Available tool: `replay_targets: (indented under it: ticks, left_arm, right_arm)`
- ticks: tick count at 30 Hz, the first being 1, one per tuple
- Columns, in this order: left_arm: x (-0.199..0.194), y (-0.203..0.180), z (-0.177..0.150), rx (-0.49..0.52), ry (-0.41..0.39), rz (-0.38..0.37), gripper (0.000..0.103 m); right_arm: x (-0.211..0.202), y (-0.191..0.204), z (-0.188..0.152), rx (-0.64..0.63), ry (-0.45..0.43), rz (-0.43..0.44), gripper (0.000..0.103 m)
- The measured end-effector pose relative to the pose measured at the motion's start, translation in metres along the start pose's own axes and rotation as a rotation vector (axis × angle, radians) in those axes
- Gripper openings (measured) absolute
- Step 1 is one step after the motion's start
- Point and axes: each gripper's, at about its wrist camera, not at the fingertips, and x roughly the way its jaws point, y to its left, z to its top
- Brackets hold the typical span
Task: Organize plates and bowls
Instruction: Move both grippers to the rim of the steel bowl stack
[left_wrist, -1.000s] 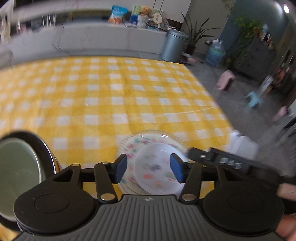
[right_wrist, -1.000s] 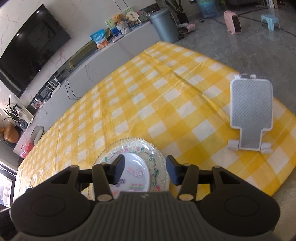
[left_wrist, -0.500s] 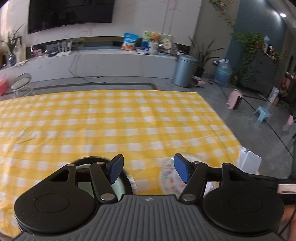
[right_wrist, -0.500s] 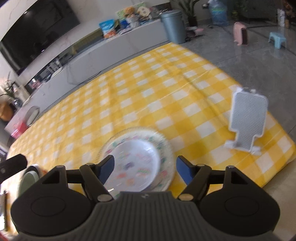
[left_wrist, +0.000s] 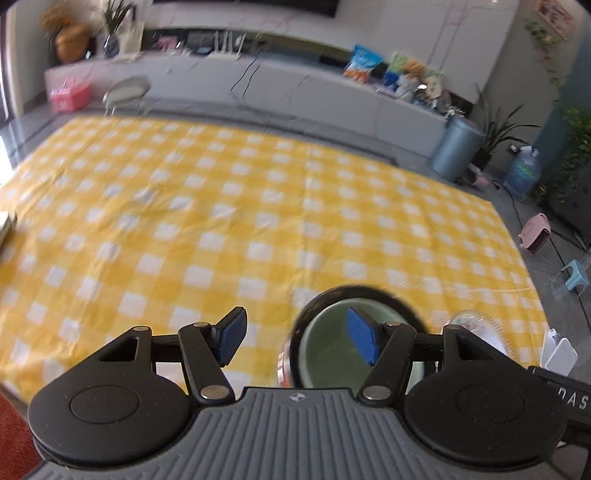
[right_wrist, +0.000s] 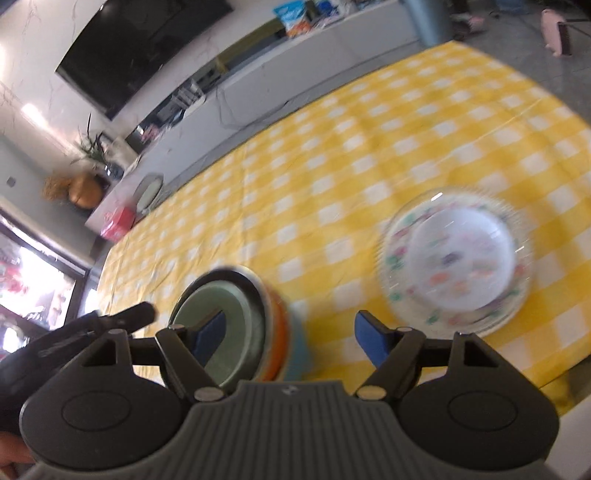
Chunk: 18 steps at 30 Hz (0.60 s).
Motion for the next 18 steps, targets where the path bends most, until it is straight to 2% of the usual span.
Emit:
replay_targets:
  ticks: [4,11,18]
  left_arm:
    - [0.016,0.018,-0.007,-0.053,0.076,-0.056,0.073]
    - [0.043,0.031,-0.016,-0.138,0.179,-0.111,0.071]
    - [0.06,0.03,-0.022,-0.139,0.226,-0.11,0.07]
  right_arm:
    - [0.023,0.013,-0.008,-0.009,0.043,-0.016,0.076]
    - [0.048,0.002,-0.013,0.071,0.083,-0.046,0.076]
    - [0.066,-0.006,-0.016,0.113,0.114,-0.036,0.074]
